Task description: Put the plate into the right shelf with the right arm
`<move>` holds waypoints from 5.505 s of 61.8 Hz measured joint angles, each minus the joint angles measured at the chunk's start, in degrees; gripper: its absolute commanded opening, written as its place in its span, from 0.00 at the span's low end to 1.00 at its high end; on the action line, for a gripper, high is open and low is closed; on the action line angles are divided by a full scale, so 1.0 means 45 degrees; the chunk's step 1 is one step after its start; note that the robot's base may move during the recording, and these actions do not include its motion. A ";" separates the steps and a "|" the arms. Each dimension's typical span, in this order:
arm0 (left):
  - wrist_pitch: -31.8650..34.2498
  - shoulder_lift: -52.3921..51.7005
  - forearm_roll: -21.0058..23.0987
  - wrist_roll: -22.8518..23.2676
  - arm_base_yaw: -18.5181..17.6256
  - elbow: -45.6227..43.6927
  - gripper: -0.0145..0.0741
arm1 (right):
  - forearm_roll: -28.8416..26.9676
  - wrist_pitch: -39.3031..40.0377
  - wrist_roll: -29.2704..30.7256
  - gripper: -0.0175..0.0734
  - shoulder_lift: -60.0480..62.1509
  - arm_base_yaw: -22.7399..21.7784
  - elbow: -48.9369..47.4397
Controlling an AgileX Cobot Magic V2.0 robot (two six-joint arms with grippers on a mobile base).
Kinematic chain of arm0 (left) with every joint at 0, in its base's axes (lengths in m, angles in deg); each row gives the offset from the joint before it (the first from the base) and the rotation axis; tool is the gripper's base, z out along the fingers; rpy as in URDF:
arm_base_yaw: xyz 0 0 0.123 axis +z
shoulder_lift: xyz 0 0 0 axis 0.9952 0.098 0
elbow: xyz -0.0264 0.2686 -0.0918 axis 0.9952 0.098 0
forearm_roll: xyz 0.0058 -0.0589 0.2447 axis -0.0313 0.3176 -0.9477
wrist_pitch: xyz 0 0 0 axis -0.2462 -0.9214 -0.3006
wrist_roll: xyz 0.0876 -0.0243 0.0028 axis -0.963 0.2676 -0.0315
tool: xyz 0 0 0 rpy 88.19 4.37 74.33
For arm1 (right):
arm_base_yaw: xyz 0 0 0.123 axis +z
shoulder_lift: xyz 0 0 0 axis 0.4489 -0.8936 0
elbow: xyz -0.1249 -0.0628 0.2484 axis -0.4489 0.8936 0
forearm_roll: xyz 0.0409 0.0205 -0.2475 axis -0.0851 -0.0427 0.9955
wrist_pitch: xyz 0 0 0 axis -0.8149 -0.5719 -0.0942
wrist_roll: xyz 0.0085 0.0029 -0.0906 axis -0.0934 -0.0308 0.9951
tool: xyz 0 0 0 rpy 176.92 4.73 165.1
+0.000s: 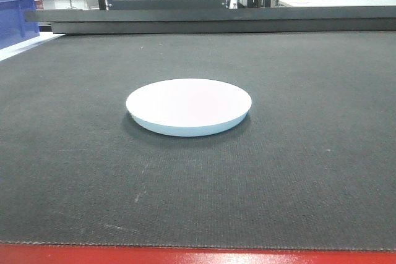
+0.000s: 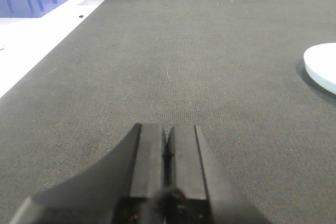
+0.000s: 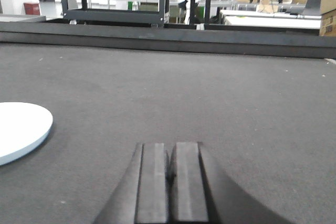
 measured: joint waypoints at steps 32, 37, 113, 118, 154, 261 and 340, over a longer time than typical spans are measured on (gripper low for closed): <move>0.0000 0.0000 0.0000 0.0000 0.0000 0.0000 0.11 | -0.0019 -0.4393 -0.0018 0.84 -0.6892 0.0063 -0.5956; 0.0000 0.0000 0.0000 0.0000 0.0000 0.0000 0.11 | -0.0019 -0.4720 -0.0284 0.84 -0.8167 0.0322 -0.6899; 0.0000 0.0000 0.0000 0.0000 0.0000 0.0000 0.11 | 0.3652 -0.6071 -0.4555 0.53 -2.3766 0.6055 -1.7674; 0.0000 0.0000 0.0000 0.0000 0.0000 0.0000 0.11 | 0.3698 -0.6071 -0.4670 0.53 -2.4118 0.6055 -1.7755; 0.0000 0.0000 0.0000 0.0000 0.0000 0.0000 0.11 | 0.3789 -0.6095 -0.5525 0.48 -2.5195 0.5869 -1.7755; 0.0000 0.0000 0.0000 0.0000 0.0000 0.0000 0.11 | 0.5722 -0.0112 -0.5078 0.22 -0.9072 0.2541 -0.5358; 0.0000 0.0000 0.0000 0.0000 0.0000 0.0000 0.11 | 0.5722 -0.4951 -0.4885 0.22 -0.2861 0.2541 -0.7493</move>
